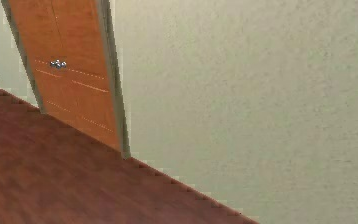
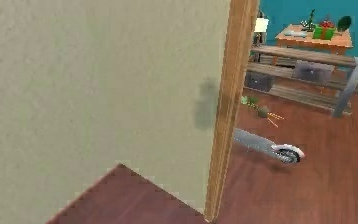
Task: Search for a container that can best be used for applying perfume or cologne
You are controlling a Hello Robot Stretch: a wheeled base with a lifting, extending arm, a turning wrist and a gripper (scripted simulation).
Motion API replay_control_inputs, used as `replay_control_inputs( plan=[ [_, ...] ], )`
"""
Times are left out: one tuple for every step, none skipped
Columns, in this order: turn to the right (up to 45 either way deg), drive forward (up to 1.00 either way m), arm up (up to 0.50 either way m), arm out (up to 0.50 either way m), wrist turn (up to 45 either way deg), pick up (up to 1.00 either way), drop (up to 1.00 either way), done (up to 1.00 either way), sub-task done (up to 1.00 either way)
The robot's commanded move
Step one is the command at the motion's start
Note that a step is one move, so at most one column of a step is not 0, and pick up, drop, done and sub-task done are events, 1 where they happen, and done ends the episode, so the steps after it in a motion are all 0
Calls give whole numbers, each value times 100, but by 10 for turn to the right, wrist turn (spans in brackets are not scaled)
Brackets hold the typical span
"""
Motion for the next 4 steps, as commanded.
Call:
replay_control_inputs(
  plan=[
    [-120, 0, 0, 0, 0, 0, 0, 0, 0],
    [0, 50, 0, 0, 0, 0, 0, 0, 0],
    [-420, 0, 0, 0, 0, 0, 0, 0, 0],
    [0, 100, 0, 0, 0, 0, 0, 0, 0]
  ],
)
